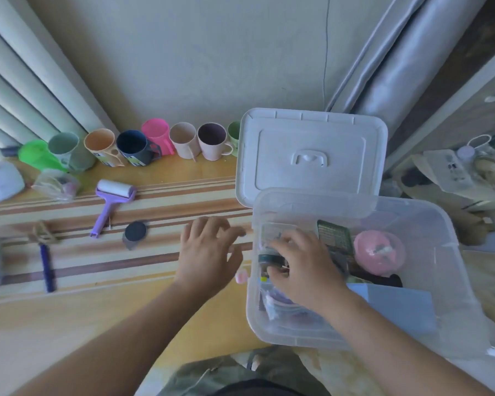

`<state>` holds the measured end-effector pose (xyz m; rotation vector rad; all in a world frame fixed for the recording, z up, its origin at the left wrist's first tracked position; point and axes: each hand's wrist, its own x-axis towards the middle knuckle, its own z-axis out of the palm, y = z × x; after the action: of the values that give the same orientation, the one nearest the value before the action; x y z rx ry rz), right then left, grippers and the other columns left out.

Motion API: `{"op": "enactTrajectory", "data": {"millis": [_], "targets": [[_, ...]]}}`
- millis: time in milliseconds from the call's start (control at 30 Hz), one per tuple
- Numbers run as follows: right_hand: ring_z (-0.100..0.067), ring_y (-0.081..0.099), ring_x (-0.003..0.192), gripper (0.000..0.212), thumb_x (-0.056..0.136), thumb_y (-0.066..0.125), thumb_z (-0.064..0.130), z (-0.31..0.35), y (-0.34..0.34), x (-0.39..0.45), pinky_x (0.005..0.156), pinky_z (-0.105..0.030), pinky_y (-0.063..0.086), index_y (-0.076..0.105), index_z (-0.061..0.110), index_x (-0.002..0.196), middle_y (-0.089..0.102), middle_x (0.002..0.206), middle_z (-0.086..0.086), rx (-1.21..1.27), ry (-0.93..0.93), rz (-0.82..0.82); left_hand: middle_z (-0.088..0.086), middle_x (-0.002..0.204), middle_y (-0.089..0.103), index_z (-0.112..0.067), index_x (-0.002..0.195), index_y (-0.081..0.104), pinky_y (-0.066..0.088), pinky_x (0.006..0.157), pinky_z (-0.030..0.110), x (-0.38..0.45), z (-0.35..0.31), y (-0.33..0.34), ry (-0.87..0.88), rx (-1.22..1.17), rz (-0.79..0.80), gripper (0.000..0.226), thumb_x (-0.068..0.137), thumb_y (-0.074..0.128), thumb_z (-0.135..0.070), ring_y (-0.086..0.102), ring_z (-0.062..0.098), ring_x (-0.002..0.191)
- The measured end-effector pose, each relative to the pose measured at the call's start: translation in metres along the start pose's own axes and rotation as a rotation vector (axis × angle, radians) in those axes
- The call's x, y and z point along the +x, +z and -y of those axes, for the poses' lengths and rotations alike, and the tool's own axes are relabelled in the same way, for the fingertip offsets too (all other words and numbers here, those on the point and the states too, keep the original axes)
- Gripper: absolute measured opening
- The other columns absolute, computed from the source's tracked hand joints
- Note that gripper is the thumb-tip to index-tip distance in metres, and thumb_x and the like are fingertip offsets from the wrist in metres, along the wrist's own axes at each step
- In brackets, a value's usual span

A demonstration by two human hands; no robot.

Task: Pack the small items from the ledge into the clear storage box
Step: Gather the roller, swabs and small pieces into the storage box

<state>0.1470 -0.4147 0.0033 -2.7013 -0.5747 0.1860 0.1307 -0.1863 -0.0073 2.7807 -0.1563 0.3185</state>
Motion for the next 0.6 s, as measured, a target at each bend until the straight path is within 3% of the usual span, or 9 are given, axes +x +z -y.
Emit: {"op": "enactTrajectory", "data": {"millis": [133,267,367,467,600], "targets": [[-0.028,0.052,0.105,0.040,0.081,0.068,0.043,0.069,0.013,0.038,0.083,-0.044,0.048,0.071,0.024,0.116,0.057,0.112,0.002,0.050,-0.151,-0.016,-0.004,0.115,0.056,-0.038,0.116,0.066,0.041,0.095,0.051,-0.021,0.097,-0.007,-0.227,0.118,0.193,0.035,0.081,0.071,-0.038,0.052,0.032,0.110],[-0.027,0.048,0.114,0.034,0.092,0.063,0.037,0.126,0.047,0.071,0.085,-0.042,0.049,0.066,0.020,0.122,0.052,0.121,0.000,-0.022,-0.188,0.179,-0.003,0.121,0.054,-0.040,0.119,0.065,0.038,0.101,0.050,-0.040,0.173,-0.012,-0.401,0.180,0.368,0.041,0.079,0.071,-0.036,0.048,0.032,0.116],[-0.026,0.046,0.125,0.037,0.099,0.060,0.036,0.141,0.083,0.090,0.085,-0.039,0.052,0.058,0.019,0.131,0.045,0.135,-0.002,-0.089,0.059,0.337,-0.002,0.123,0.056,-0.040,0.118,0.066,0.038,0.101,0.049,-0.052,0.216,-0.016,-0.464,0.190,0.405,0.042,0.077,0.070,-0.034,0.049,0.032,0.115],[-0.030,0.052,0.121,0.049,0.098,0.063,0.035,0.129,0.123,0.093,0.086,-0.040,0.056,0.049,0.024,0.143,0.039,0.144,-0.006,-0.152,0.389,0.448,-0.003,0.122,0.055,-0.041,0.120,0.064,0.038,0.102,0.047,-0.062,0.250,-0.016,-0.484,0.184,0.433,0.042,0.079,0.069,-0.037,0.048,0.031,0.116],[-0.036,0.046,0.136,0.072,0.099,0.064,0.022,0.107,0.166,0.082,0.076,-0.035,0.051,0.027,0.028,0.161,0.014,0.167,-0.011,-0.218,0.631,0.516,-0.004,0.127,0.050,-0.042,0.128,0.058,0.038,0.104,0.045,-0.066,0.279,-0.009,-0.478,0.130,0.487,0.047,0.082,0.065,-0.036,0.046,0.029,0.119]]}}
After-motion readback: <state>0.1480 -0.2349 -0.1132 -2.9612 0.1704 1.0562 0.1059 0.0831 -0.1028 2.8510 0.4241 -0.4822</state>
